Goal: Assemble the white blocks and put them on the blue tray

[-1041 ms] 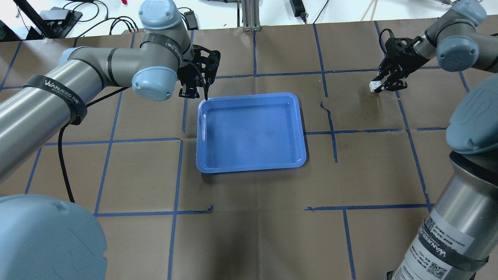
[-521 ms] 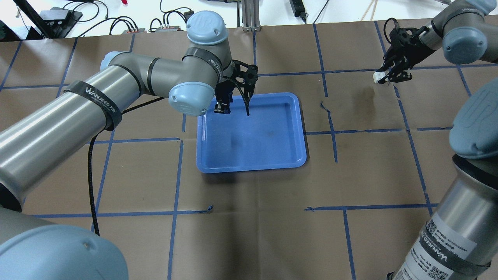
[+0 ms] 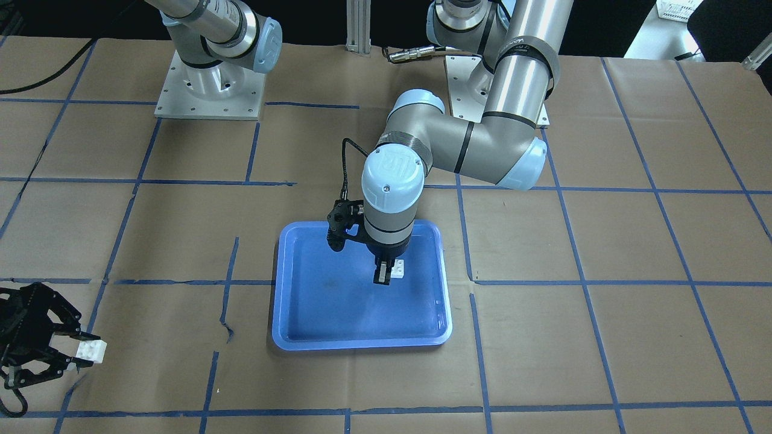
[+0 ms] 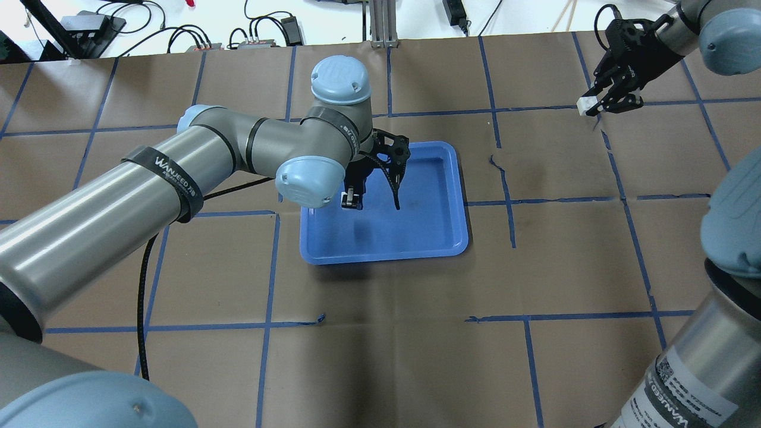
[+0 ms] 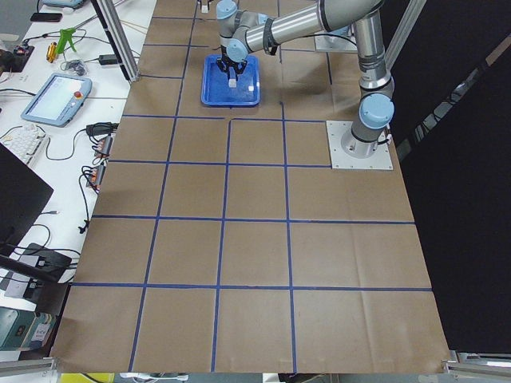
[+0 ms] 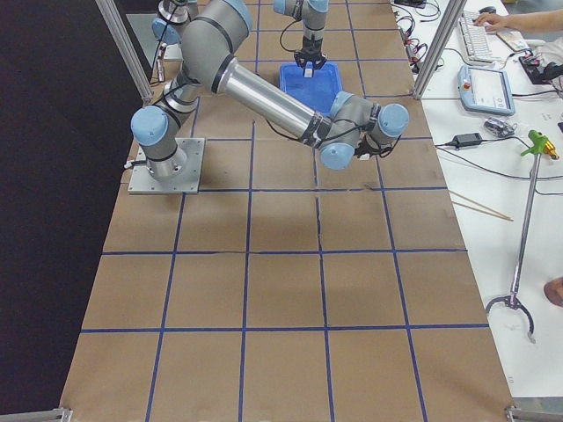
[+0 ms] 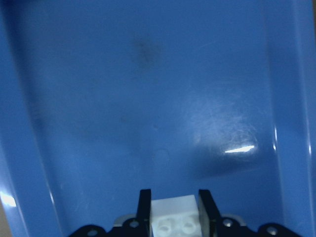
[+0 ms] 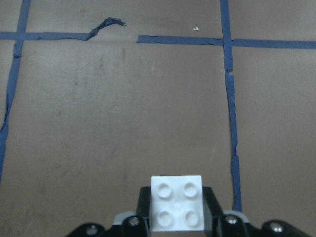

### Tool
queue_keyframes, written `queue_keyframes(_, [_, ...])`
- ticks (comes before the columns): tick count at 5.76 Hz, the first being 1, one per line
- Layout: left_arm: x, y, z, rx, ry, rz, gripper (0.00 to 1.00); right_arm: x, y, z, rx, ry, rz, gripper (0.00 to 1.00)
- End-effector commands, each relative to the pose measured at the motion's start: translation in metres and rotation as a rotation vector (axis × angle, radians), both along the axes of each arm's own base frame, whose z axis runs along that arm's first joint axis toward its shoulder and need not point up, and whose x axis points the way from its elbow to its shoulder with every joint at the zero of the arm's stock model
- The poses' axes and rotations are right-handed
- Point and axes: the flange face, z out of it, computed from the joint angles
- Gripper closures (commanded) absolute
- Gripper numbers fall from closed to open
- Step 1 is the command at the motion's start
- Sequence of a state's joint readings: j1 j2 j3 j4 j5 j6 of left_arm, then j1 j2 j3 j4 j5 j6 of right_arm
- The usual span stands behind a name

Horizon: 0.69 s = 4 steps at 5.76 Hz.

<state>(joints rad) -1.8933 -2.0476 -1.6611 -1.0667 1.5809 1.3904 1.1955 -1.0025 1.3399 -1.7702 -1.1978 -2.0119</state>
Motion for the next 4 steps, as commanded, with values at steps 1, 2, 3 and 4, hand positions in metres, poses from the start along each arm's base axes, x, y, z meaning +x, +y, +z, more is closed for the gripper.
queue_keyframes(1, [-0.013, 0.008, -0.004, 0.007, 0.004, 0.020, 0.81, 0.036, 0.043, 0.035, 0.016, -0.011, 0.028, 0.76])
queue_keyframes(2, [-0.017, 0.008, -0.004, 0.001, 0.009, 0.019, 0.81, 0.067, 0.074, 0.033, 0.034, -0.022, 0.057, 0.76])
queue_keyframes(3, [-0.020, 0.007, -0.003, -0.017, 0.017, 0.028, 0.81, 0.085, 0.095, 0.023, 0.058, -0.031, 0.073, 0.76])
queue_keyframes(4, [-0.020, 0.006, -0.006, -0.016, 0.016, 0.028, 0.81, 0.097, 0.108, 0.017, 0.061, -0.028, 0.064, 0.76])
